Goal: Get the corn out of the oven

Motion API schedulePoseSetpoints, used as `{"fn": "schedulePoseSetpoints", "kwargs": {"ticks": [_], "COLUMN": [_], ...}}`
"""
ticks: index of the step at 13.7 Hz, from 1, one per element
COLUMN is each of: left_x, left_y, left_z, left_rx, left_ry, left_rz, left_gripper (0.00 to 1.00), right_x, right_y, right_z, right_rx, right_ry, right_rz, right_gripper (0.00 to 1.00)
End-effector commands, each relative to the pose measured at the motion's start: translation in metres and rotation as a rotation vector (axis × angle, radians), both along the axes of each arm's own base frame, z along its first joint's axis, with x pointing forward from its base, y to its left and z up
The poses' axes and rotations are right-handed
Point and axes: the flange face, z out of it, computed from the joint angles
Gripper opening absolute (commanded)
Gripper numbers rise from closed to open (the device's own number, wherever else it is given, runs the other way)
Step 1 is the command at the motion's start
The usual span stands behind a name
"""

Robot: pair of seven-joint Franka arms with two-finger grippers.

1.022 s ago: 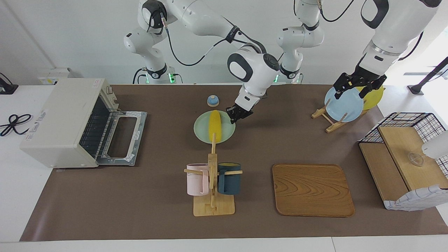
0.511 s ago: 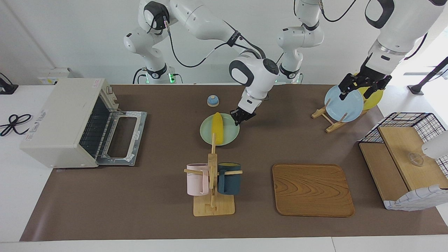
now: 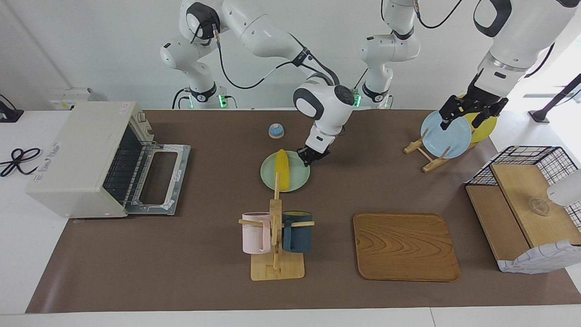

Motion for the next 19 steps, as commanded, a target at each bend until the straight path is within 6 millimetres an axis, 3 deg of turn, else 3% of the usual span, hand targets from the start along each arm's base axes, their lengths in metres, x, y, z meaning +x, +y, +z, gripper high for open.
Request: {"fn": "schedulePoseSetpoints", "kwargs": {"ticks": [1,3,4,7,9,11,13,16,19], "left_x": [-0.003,-0.003,-0.003,-0.003,-0.004,-0.003,-0.005,-0.009,-0.015], "left_y": [0.003,0.002,0.001,-0.003,-0.009,-0.014,-0.040,-0.085,-0.149], "left_z": [0.000,-0.001,-0.001,0.000,-0.003,-0.005,-0.007,-0.019,-0.042], "left_rx": [0.013,0.013,0.013,0.013,0.011,0.007,0.003,-0.013,-0.030], "left_ry": [-0.013,-0.013,-0.013,-0.018,-0.018,-0.019,-0.019,-0.012,-0.016], "left_rz": [0.003,0.005,0.005,-0.003,-0.013,-0.021,-0.062,-0.078,-0.073], "left_gripper": [1.00,1.00,1.00,1.00,1.00,1.00,1.00,1.00,1.00], "right_x": [0.000,0.005,0.008,0.011,0.020,0.039,0.059,0.066,0.062], "right_y": [-0.001,0.001,0.001,-0.005,-0.022,-0.074,-0.140,-0.222,-0.318], "right_z": [0.009,0.021,0.023,0.050,0.093,0.152,0.200,0.225,0.226], "right_rx": [0.040,0.053,0.056,0.073,0.093,0.113,0.137,0.116,0.124], "right_ry": [0.005,-0.006,-0.008,-0.020,-0.029,-0.017,0.021,0.074,0.100], "right_rz": [-0.033,-0.039,-0.041,-0.049,-0.084,-0.121,-0.138,-0.169,-0.224], "right_gripper": [0.34,0.44,0.63,0.63,0.62,0.62,0.62,0.62,0.62]}}
